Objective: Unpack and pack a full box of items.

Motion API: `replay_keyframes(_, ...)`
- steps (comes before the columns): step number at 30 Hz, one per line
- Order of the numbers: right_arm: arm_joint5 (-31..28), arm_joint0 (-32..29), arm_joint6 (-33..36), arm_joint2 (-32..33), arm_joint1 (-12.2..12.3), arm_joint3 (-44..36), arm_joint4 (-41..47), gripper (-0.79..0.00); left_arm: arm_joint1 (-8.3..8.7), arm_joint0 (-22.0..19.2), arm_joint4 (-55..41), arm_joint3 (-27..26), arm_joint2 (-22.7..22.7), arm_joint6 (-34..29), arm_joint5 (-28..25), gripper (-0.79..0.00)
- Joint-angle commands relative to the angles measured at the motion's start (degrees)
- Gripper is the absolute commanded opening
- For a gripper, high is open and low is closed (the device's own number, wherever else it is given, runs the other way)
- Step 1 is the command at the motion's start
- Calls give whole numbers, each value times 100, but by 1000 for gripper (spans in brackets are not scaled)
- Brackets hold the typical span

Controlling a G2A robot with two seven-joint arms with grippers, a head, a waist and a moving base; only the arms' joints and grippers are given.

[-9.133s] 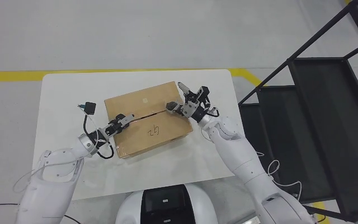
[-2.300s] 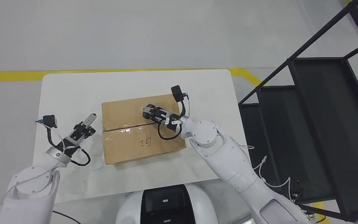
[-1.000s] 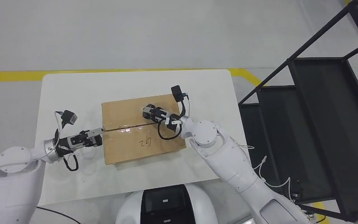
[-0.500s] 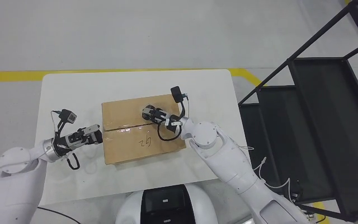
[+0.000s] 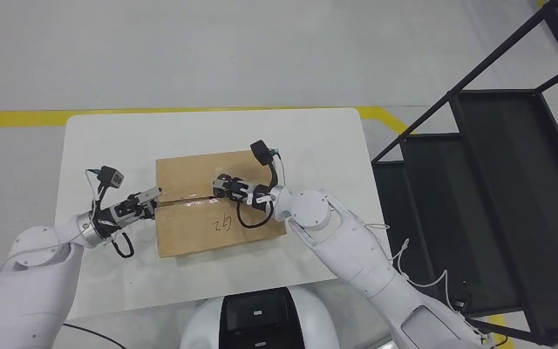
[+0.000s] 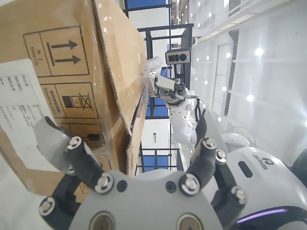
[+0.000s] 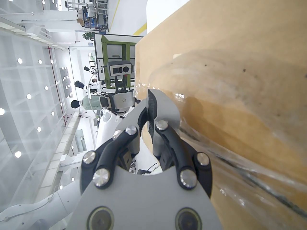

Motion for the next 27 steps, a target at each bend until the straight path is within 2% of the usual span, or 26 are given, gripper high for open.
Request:
replay_keyframes(1, -22, -10, 42, 6, 7, -3, -40, -785, 2, 3, 30, -30, 19, 61, -2, 0)
replay_keyframes(5, -67, -5, 291, -37, 31, 0, -236, -785, 12, 24, 67, -100, 22, 131, -8, 0)
replay_keyframes(6, -53, 7, 368, -55, 37, 11, -293, -566, 15, 33, 73, -117, 23, 145, -4, 0)
replay_keyframes(7, -35, 15, 411, -66, 40, 21, -325, -175, 18, 40, 82, -134, 24, 152, -2, 0)
replay_keyframes(8, -15, 23, 448, -78, 40, 30, -340, 0, 21, 46, 90, -149, 22, 165, -5, 0)
replay_keyframes(27, -170, 259, 513, -281, -42, 101, -243, 0, 62, 138, 72, -314, 43, 294, -13, 0)
